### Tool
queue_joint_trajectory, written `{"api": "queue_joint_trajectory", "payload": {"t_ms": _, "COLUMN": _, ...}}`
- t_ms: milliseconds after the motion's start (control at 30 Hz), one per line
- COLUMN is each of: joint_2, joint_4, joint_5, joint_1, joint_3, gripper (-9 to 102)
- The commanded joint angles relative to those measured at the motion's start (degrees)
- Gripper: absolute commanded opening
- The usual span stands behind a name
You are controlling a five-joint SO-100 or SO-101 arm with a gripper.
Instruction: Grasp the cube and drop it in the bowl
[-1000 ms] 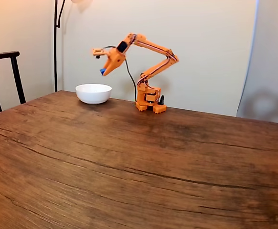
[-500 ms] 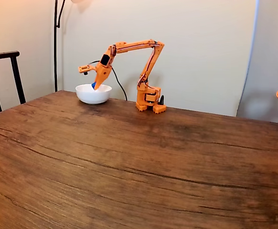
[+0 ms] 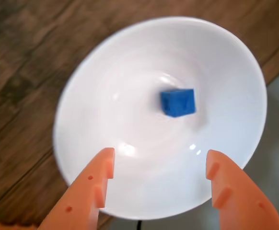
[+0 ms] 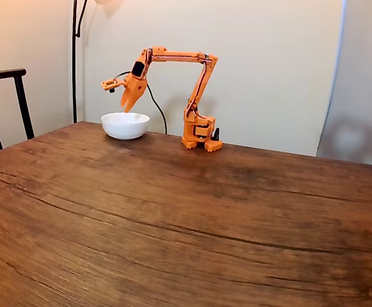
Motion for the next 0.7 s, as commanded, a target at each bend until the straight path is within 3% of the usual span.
{"api": "queue_joint_trajectory", "payload": {"t_ms": 0, "joint_2": 4.75, "joint_4": 4.92, "joint_5": -0.18, "joint_1": -2.72, "joint_3": -4.22, "gripper": 25}}
{"api": "queue_joint_trajectory", "payload": {"t_ms": 100, "joint_2": 11.87, "joint_4": 8.35, "joint_5": -0.44, "joint_1": -5.01, "joint_3": -4.48, "gripper": 25}}
{"api": "queue_joint_trajectory", "payload": {"t_ms": 333, "joint_2": 27.51, "joint_4": 17.93, "joint_5": -5.27, "joint_1": -15.29, "joint_3": -3.78, "gripper": 12}}
{"api": "queue_joint_trajectory", "payload": {"t_ms": 667, "joint_2": 44.74, "joint_4": 23.64, "joint_5": -16.88, "joint_1": -35.24, "joint_3": -1.58, "gripper": 11}}
